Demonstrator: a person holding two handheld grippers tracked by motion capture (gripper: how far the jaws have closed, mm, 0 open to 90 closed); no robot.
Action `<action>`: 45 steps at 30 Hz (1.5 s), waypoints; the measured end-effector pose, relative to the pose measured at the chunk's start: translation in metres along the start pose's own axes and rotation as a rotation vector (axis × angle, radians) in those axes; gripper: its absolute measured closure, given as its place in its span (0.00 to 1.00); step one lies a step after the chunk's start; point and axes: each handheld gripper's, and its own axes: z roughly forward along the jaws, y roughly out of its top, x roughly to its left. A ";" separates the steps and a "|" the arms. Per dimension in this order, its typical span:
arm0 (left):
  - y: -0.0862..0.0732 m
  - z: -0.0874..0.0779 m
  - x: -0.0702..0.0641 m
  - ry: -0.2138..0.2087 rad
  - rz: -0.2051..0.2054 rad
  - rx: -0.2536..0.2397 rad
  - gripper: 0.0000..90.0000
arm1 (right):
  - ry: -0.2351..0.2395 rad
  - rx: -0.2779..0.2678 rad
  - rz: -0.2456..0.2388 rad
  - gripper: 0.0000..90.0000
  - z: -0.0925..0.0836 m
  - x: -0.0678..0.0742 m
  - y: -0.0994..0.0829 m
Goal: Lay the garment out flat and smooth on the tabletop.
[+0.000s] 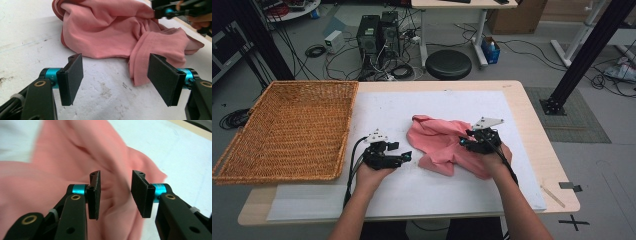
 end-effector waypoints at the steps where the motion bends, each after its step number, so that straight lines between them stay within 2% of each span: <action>1: 0.000 0.000 0.000 0.001 0.001 -0.003 0.32 | 0.024 -0.019 -0.026 0.67 -0.011 0.007 -0.001; 3: 0.000 -0.002 0.001 0.003 -0.001 -0.007 0.32 | 0.037 -0.020 -0.032 0.67 -0.014 0.010 -0.002; 4: 0.000 -0.003 0.002 0.005 -0.001 -0.008 0.32 | 0.066 -0.006 -0.052 0.67 -0.018 0.018 -0.006; 6: 0.001 -0.005 0.002 0.008 -0.001 -0.007 0.32 | 0.069 -0.002 -0.058 0.67 -0.018 0.019 -0.007; 7: 0.001 -0.005 0.002 0.008 0.000 -0.006 0.32 | 0.086 0.028 -0.057 0.69 -0.014 0.026 -0.018; 8: 0.001 -0.006 0.002 0.008 0.003 -0.007 0.32 | 0.086 0.028 -0.057 0.69 -0.014 0.026 -0.018; 9: 0.001 -0.006 0.001 0.006 0.003 -0.008 0.32 | 0.104 0.068 -0.067 0.79 -0.006 0.032 -0.028; 10: 0.001 -0.007 0.001 0.005 0.003 -0.008 0.32 | 0.113 0.084 -0.075 0.86 -0.003 0.034 -0.032; 11: 0.000 -0.007 0.000 0.003 0.001 -0.009 0.32 | 0.113 0.084 -0.075 0.86 -0.003 0.034 -0.032; 12: -0.001 -0.007 -0.001 0.001 0.007 -0.006 0.32 | 0.096 0.058 -0.111 0.96 -0.002 0.043 -0.041; 16: -0.003 -0.007 -0.001 0.000 0.005 -0.001 0.32 | 0.086 0.039 -0.125 0.99 -0.008 0.051 -0.043; 20: -0.002 -0.007 -0.002 -0.001 0.002 -0.008 0.32 | 0.091 -0.002 -0.140 0.99 -0.027 0.055 -0.041; 22: -0.002 -0.007 -0.002 -0.004 0.002 -0.010 0.32 | 0.095 -0.014 -0.141 0.99 -0.031 0.056 -0.041; 23: -0.002 -0.007 -0.003 -0.005 0.002 -0.011 0.32 | 0.103 -0.036 -0.156 0.99 -0.042 0.060 -0.044; 25: -0.002 -0.006 -0.003 -0.007 0.000 -0.014 0.32 | 0.107 -0.038 -0.159 0.99 -0.046 0.061 -0.046; 27: -0.002 -0.005 -0.003 -0.010 0.000 -0.011 0.32 | 0.137 -0.036 -0.171 0.99 -0.060 0.071 -0.060; 28: -0.003 -0.004 -0.003 -0.009 -0.001 -0.012 0.32 | 0.137 -0.036 -0.171 0.99 -0.060 0.071 -0.060; 29: -0.003 -0.002 -0.004 -0.013 -0.001 -0.009 0.32 | 0.156 0.003 -0.179 1.00 -0.061 0.079 -0.074; 31: -0.003 -0.001 -0.004 -0.015 -0.005 -0.010 0.32 | 0.166 0.046 -0.198 1.00 -0.059 0.084 -0.086; 32: -0.003 0.002 -0.006 -0.020 -0.002 -0.007 0.32 | 0.161 0.013 -0.191 1.00 -0.061 0.086 -0.092; 33: -0.003 0.002 -0.006 -0.020 -0.002 -0.007 0.32 | 0.161 0.013 -0.191 1.00 -0.061 0.086 -0.092; 34: -0.002 0.005 -0.007 -0.023 -0.001 -0.007 0.32 | 0.171 0.007 -0.171 1.00 -0.064 0.085 -0.094; 36: -0.001 0.008 -0.010 -0.030 0.003 -0.005 0.32 | 0.169 0.021 -0.177 1.00 -0.067 0.084 -0.093; 39: 0.000 0.010 -0.013 -0.037 0.008 -0.006 0.32 | 0.137 -0.043 -0.159 0.94 -0.075 0.075 -0.083; 41: 0.000 0.009 -0.013 -0.039 0.011 -0.005 0.32 | 0.108 -0.080 -0.129 0.86 -0.079 0.065 -0.073; 42: 0.000 0.009 -0.013 -0.039 0.007 -0.006 0.32 | 0.075 -0.092 -0.096 0.81 -0.078 0.054 -0.063; 43: 0.000 0.007 -0.013 -0.034 0.008 -0.004 0.32 | 0.066 -0.088 -0.079 0.78 -0.074 0.048 -0.059; 44: 0.000 0.007 -0.013 -0.034 0.008 -0.004 0.32 | 0.066 -0.088 -0.079 0.78 -0.074 0.048 -0.059; 45: 0.001 0.006 -0.012 -0.031 0.012 -0.003 0.32 | 0.042 -0.063 -0.055 0.76 -0.063 0.039 -0.050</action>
